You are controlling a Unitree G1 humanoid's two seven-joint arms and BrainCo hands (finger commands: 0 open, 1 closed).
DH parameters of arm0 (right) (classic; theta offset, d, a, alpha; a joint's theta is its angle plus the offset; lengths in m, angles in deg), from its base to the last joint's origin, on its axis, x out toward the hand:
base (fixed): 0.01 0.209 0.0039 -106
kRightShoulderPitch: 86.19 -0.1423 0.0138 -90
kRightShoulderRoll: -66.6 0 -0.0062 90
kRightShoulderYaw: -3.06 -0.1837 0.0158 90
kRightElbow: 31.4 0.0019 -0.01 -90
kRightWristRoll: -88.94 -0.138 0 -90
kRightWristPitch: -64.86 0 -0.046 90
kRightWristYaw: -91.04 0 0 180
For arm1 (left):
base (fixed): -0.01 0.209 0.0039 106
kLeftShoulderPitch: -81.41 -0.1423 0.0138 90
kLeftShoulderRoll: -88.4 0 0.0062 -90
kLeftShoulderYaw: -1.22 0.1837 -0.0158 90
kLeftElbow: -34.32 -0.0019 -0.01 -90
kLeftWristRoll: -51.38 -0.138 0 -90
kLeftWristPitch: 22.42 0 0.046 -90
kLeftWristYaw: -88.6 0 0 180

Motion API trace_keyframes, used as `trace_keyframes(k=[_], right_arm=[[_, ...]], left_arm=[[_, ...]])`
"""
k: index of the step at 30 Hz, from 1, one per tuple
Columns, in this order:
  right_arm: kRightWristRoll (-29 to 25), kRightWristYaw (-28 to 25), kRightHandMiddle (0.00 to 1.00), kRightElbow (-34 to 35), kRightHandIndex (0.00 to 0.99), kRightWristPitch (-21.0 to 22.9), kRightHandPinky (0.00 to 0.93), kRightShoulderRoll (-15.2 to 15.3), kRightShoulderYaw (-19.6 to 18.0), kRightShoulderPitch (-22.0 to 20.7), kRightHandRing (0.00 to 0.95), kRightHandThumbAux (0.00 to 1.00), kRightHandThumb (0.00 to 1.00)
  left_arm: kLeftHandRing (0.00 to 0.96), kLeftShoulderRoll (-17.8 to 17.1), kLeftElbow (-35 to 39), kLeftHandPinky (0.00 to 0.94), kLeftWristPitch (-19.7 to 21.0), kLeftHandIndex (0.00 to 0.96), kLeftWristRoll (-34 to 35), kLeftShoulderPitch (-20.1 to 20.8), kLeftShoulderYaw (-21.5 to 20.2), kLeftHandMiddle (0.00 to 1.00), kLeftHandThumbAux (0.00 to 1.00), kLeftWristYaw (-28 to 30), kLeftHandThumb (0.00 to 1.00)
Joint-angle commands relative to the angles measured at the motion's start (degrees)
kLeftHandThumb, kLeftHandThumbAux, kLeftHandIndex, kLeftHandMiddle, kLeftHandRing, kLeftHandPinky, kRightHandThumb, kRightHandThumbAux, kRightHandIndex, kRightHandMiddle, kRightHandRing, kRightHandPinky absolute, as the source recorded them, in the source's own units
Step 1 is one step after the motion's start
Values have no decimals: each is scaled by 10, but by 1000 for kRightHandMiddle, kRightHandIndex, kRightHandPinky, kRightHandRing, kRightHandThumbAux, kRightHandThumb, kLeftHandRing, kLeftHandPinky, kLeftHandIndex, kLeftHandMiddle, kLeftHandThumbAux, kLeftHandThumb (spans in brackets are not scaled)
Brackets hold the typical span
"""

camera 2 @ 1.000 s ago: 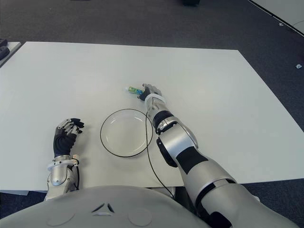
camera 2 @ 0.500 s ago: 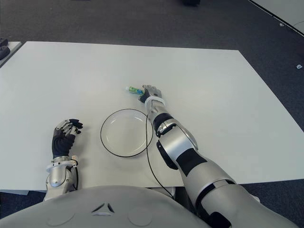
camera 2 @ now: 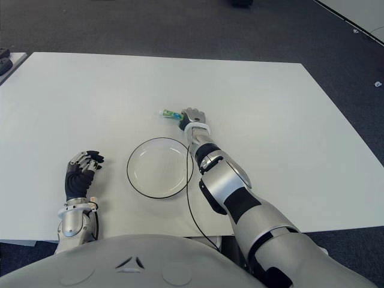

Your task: Put the toothpaste on the table into the plate.

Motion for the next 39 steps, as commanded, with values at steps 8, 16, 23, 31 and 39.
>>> trace_keyframes(k=[8, 16, 23, 31, 39], right_arm=[[11, -20, 658, -11, 420, 12, 719, 18, 14, -4, 672, 707, 702], [17, -23, 729, -10, 427, 22, 786, 22, 25, -20, 745, 715, 709], [29, -50, 746, -10, 429, 24, 799, 32, 41, -39, 764, 718, 710], [39, -88, 749, -10, 429, 7, 795, 50, 56, -59, 769, 721, 709], [56, -108, 746, -10, 429, -11, 787, 63, 78, -78, 765, 722, 707]], left_arm=[[491, 11, -30, 480, 5, 424, 5, -3, -7, 487, 724, -13, 708], [490, 18, -37, 478, 3, 423, 12, 3, -11, 492, 723, -22, 710], [485, 24, -39, 476, 1, 425, 14, 5, -15, 486, 722, -26, 709], [486, 28, -40, 479, 4, 425, 12, 9, -20, 486, 722, -31, 710], [488, 29, -47, 478, -2, 425, 16, 12, -22, 489, 723, -32, 710]])
